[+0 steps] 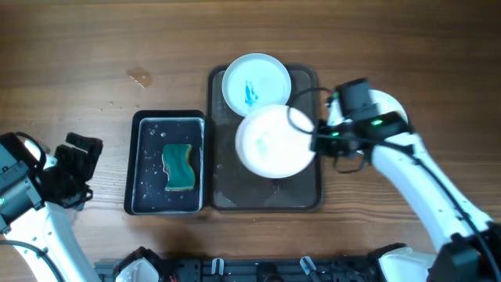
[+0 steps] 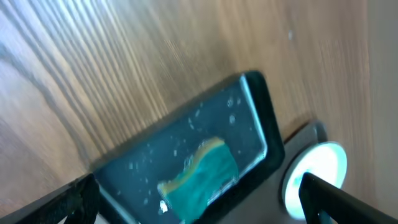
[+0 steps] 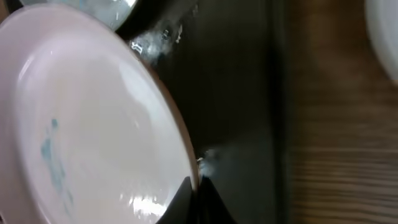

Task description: Clean dirty plates on tray and stack at the side

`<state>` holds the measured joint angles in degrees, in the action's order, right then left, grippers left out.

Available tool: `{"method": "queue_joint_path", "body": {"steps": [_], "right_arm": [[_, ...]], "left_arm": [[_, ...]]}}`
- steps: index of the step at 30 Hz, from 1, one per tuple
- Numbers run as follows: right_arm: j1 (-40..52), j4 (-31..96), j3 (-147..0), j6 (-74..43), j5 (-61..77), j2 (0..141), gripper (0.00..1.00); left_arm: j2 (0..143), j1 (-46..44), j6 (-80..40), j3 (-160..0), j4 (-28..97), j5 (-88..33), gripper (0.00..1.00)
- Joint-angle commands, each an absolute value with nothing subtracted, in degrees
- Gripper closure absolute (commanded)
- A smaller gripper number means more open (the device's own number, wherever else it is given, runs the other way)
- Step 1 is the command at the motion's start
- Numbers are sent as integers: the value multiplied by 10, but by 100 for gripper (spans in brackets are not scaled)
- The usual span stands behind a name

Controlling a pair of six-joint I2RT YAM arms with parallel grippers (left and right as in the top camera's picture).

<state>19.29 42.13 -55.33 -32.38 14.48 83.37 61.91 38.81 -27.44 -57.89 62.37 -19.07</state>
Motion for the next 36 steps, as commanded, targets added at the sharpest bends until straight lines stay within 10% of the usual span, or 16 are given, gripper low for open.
{"method": "queue_joint_path", "body": {"steps": [1, 11, 14, 22, 26, 36], "right_arm": [[247, 354, -505, -482, 122, 878, 96], [269, 380, -500, -473, 73, 912, 94], [269, 364, -504, -422, 71, 910, 59], [263, 423, -610, -184, 64, 814, 58], [263, 451, -624, -182, 64, 763, 58], [263, 466, -623, -211, 64, 760, 51]], "left_arm": [[617, 378, -182, -591, 639, -258, 0], [621, 148, -156, -591, 666, -104, 3], [628, 96, -177, -590, 654, -55, 3], [747, -9, -223, -590, 623, -20, 10], [852, -28, -245, -590, 609, -8, 24], [1031, -56, -244, -590, 491, -19, 96]]}}
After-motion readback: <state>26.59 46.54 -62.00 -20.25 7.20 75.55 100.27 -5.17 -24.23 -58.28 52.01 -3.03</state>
